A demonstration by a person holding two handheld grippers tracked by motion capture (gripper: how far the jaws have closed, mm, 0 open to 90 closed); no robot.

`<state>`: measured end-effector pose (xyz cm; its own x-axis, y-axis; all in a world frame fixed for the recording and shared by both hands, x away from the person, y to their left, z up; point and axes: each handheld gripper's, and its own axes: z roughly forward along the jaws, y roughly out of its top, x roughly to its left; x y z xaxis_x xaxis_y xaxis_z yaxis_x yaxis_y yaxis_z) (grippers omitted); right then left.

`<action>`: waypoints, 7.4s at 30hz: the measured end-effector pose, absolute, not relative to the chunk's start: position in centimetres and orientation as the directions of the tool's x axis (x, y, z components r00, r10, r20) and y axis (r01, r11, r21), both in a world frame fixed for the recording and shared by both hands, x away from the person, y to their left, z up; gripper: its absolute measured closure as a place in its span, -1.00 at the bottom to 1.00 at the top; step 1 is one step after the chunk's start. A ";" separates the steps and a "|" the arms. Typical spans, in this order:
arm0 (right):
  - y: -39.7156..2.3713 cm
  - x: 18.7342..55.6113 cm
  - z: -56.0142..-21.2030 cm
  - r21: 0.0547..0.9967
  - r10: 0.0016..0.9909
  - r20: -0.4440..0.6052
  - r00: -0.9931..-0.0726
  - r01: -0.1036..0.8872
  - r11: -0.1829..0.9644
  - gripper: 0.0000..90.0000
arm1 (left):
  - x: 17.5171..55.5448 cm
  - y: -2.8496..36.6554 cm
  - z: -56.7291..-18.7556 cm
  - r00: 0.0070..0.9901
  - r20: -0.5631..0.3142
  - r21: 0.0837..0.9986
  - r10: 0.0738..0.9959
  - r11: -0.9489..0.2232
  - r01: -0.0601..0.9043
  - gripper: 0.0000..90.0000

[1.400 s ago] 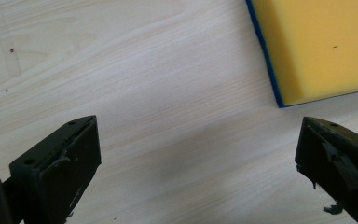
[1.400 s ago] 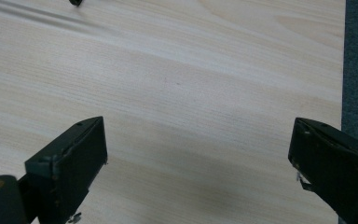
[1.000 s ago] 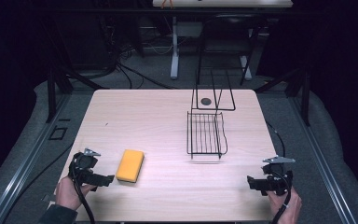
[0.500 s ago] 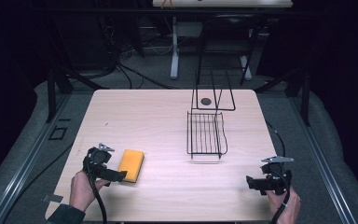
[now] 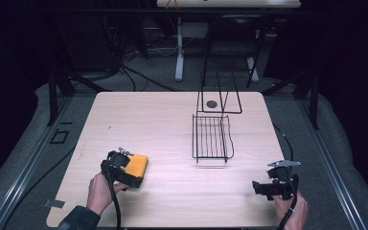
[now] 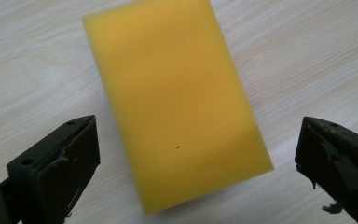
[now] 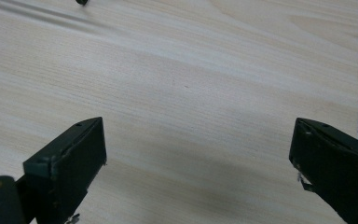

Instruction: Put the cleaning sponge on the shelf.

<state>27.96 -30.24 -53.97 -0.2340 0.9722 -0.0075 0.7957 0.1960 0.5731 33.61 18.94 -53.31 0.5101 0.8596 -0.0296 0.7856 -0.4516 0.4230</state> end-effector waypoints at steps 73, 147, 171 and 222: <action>-29.6 28.4 -54.2 0.556 0.958 -0.016 -0.287 0.793 0.247 -0.86 | 34.0 15.5 -49.6 0.619 0.011 0.506 0.785 -0.539 0.674 -0.53; -28.9 28.4 -53.7 0.575 0.948 -0.017 -0.319 0.772 0.270 -0.85 | 38.8 5.4 -44.5 0.724 -0.006 0.606 0.690 -0.573 0.552 -0.49; -28.8 28.2 -53.2 0.589 0.948 -0.028 -0.317 0.761 0.272 -0.83 | 40.8 0.5 -46.8 0.711 -0.058 0.636 0.701 -0.523 0.568 -0.48; -29.0 27.9 -53.3 0.583 0.942 0.002 -0.337 0.765 0.272 -0.83 | 43.2 -5.8 -51.7 0.646 -0.065 0.523 0.761 -0.525 0.672 -0.60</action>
<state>27.90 -29.03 -53.29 -0.3366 0.9416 0.0020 0.7652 0.2723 0.5834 43.21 -5.82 -51.70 0.6456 0.7609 -0.0649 0.6715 -0.5251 0.5228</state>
